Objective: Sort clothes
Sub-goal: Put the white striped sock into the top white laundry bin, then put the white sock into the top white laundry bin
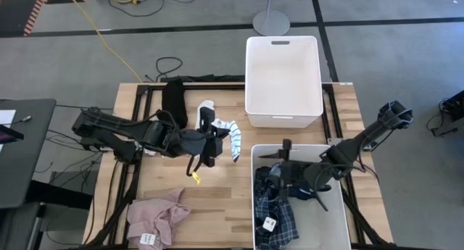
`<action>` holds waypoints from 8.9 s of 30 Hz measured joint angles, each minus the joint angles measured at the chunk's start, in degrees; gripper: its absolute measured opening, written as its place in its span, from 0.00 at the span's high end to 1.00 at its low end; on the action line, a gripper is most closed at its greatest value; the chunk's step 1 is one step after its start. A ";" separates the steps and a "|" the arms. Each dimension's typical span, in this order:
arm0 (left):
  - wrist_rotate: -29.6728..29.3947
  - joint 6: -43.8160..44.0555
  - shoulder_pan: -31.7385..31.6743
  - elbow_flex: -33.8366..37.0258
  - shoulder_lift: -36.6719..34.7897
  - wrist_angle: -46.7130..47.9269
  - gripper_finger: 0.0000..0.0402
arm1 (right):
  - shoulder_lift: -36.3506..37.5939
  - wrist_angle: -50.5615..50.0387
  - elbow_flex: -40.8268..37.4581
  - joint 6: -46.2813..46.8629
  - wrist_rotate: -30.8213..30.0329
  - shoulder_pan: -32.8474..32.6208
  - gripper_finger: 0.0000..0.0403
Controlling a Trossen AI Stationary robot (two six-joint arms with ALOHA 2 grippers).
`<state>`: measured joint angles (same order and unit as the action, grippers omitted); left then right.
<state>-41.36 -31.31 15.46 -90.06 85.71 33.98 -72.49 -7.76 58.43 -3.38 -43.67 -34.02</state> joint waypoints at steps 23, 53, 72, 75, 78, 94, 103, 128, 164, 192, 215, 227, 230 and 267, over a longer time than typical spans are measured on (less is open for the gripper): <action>1.10 -2.69 -1.33 -0.01 0.00 -2.21 1.00 | 0.02 12.79 0.00 -7.63 -2.96 2.43 0.37; 23.82 -3.33 -1.32 -0.01 0.00 -10.90 1.00 | 0.02 14.76 0.00 -8.20 12.45 13.25 0.37; 26.62 -1.63 -1.33 -0.01 0.00 -8.89 1.00 | -6.79 23.05 -0.02 -14.25 13.82 14.54 0.75; 25.58 -1.20 -1.62 -0.01 0.00 -7.58 1.00 | -6.13 23.41 -0.02 -16.05 13.65 13.89 0.89; 23.55 -0.25 -1.88 -0.01 0.00 -7.48 1.00 | -5.72 22.14 -0.02 -16.66 12.70 13.81 0.97; 13.46 6.52 -1.53 -0.01 -3.80 3.83 0.61 | -3.58 19.93 -0.02 -16.22 2.26 13.86 0.99; 12.28 18.26 -1.53 0.67 -6.71 18.52 0.55 | 3.15 16.02 -0.02 -17.92 -2.84 13.42 0.99; 14.32 23.91 -1.29 20.71 -11.69 10.47 0.56 | 16.99 -3.01 -0.02 -9.72 -2.55 30.27 0.99; 26.14 24.52 -1.16 41.68 -21.79 -7.92 0.56 | 14.96 -22.51 -2.49 4.26 31.28 56.95 0.98; 26.12 25.16 -1.16 41.68 -21.77 -7.91 0.56 | 5.07 -23.00 -2.43 4.50 40.99 57.41 0.98; 26.10 25.99 -1.16 41.59 -21.77 -7.76 0.56 | 5.03 -28.70 -2.36 8.59 40.99 57.01 0.75; 26.08 25.81 -1.16 41.59 -21.77 -7.76 0.56 | 5.04 -30.22 -2.19 10.45 45.18 51.97 0.75; 26.08 25.81 -1.16 41.59 -21.75 -7.76 0.56 | 5.01 -32.22 -1.19 11.34 45.23 50.78 0.75; 30.89 24.41 -10.83 56.58 -20.36 -29.01 0.56 | 5.01 -29.08 14.47 8.12 32.86 29.97 0.75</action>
<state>-10.47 -6.90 4.64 -33.47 65.35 4.96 -67.48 -36.84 72.90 4.74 -10.81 -4.05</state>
